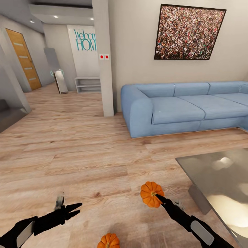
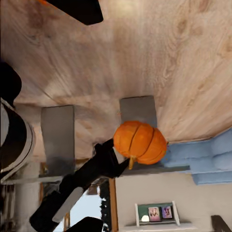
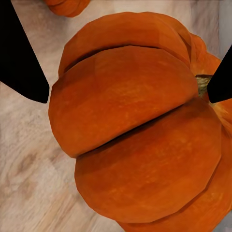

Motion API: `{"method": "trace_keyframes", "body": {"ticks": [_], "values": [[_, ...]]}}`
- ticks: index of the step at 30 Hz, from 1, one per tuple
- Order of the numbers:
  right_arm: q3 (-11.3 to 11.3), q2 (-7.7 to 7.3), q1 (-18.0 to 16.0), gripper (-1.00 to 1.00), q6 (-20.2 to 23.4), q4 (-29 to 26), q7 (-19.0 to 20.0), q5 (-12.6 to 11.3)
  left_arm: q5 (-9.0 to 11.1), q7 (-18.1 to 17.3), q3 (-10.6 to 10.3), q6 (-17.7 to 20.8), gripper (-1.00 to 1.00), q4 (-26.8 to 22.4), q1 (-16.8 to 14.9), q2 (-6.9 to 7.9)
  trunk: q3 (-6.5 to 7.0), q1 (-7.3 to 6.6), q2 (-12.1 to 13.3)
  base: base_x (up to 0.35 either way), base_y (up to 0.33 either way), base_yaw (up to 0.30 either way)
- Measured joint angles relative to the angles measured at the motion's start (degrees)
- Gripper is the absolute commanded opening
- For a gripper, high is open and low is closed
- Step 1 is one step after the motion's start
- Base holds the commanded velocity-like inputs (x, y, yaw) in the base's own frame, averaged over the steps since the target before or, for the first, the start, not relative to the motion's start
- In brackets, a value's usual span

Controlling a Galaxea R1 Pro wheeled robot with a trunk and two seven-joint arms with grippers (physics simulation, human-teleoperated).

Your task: Place each of the two pumpkins and all three candles from the living room inside a cabinet in the living room (use any cabinet), then make sure every cabinet is closed, and position the cauldron so it is next to a table in the living room.

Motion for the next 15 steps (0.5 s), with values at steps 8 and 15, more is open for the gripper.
{"method": "trace_keyframes", "body": {"ticks": [8, 15], "values": [[-0.15, 0.24, 0.0, -1.0, 1.98, 0.03, 0.19, 0.22, -3.0, 11.26, -0.69, -16.48, 1.0, 11.55, -0.03, -5.3, 0.0, 0.0, 0.0, 0.0, 0.0, 0.0], [-0.26, 0.07, 0.0, -1.0, 2.41, 0.02, 0.29, 0.11, -2.95, 12.94, -0.62, -19.37, 1.0, 13.43, -0.03, -7.34, 0.0, 0.01, 0.0, -0.077, 0.0, 0.0]]}}
